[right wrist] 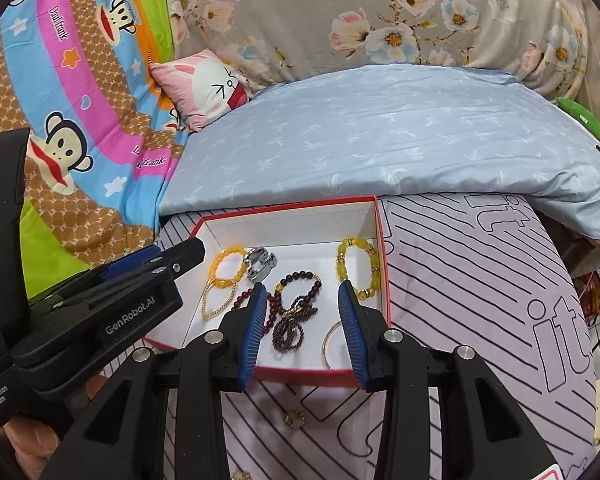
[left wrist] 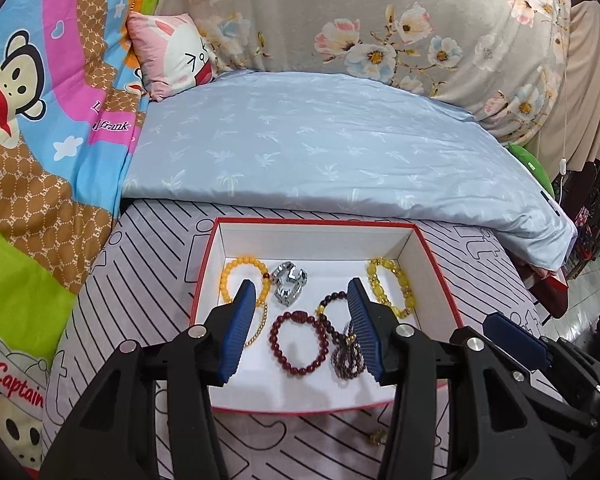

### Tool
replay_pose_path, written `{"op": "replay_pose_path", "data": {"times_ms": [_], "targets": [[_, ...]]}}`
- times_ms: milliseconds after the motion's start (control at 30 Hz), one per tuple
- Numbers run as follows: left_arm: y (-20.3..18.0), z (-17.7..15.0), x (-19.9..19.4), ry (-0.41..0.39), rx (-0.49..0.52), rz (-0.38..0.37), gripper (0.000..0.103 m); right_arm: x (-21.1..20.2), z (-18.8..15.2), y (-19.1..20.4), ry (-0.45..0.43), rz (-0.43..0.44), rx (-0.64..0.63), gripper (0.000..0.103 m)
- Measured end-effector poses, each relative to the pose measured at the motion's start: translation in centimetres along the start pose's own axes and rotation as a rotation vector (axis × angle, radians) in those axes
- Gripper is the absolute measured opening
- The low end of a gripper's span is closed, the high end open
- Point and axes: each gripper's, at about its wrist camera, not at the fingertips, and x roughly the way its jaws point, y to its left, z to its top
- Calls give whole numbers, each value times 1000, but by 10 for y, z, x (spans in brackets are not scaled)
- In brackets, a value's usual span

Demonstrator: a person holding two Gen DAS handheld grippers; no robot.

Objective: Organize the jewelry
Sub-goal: 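Move both tools back out toward the gold brooches on the sheet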

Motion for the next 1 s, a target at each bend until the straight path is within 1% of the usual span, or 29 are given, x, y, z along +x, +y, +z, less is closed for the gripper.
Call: {"op": "replay_pose_path", "data": {"times_ms": [200, 467, 700, 867, 933, 1000], "targets": [[-1, -16, -15, 2, 12, 0, 46, -14, -13, 5, 2, 2, -6, 37], [4, -52, -28, 40, 3, 0, 49, -32, -45, 8, 30, 5, -18, 37], [13, -87, -40, 69, -13, 18, 50, -42, -81, 12, 70, -11, -50, 38], [27, -118, -48, 94, -30, 51, 50, -41, -113, 17, 117, -10, -80, 37], [31, -130, -50, 115, -35, 52, 50, -40, -124, 17, 135, -9, -84, 37], [31, -143, -55, 128, -38, 37, 50, -38, -134, 13, 157, -9, -71, 37]]}}
